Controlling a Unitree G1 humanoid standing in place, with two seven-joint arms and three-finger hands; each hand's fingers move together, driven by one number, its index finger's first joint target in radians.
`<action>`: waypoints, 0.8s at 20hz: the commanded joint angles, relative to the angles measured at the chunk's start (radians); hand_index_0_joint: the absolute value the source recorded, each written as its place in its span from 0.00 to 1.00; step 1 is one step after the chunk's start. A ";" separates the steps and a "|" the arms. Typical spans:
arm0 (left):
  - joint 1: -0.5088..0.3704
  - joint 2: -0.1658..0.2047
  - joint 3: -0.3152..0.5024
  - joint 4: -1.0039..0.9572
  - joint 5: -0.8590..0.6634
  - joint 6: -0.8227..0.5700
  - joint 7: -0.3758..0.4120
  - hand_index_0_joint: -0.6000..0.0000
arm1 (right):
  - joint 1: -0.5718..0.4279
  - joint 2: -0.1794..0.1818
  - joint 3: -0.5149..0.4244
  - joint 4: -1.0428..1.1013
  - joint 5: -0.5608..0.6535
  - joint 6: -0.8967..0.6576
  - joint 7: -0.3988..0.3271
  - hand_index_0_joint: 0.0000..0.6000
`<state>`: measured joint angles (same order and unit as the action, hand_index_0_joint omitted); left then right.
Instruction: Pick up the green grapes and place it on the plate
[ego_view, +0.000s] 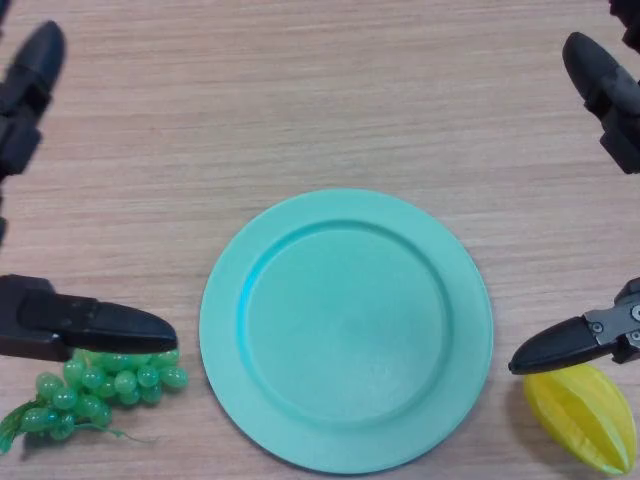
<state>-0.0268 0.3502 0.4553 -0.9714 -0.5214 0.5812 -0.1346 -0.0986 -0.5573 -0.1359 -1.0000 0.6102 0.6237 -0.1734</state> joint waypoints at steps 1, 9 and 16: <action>-0.014 0.036 0.067 -0.058 -0.013 -0.116 0.012 1.00 | -0.025 -0.026 -0.083 -0.047 0.017 -0.159 -0.007 0.00; 0.027 0.016 0.095 -0.024 -0.008 -0.177 -0.043 1.00 | -0.034 -0.043 -0.047 -0.047 -0.002 -0.159 -0.031 0.00; 0.152 -0.093 0.022 0.207 0.485 -0.499 -0.182 1.00 | -0.096 0.040 0.026 -0.047 -0.118 -0.067 0.026 0.00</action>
<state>0.1322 0.2282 0.4319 -0.7174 -0.0437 0.2305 -0.3154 -0.1629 -0.5040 -0.0610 -1.0001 0.5312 0.6422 -0.1490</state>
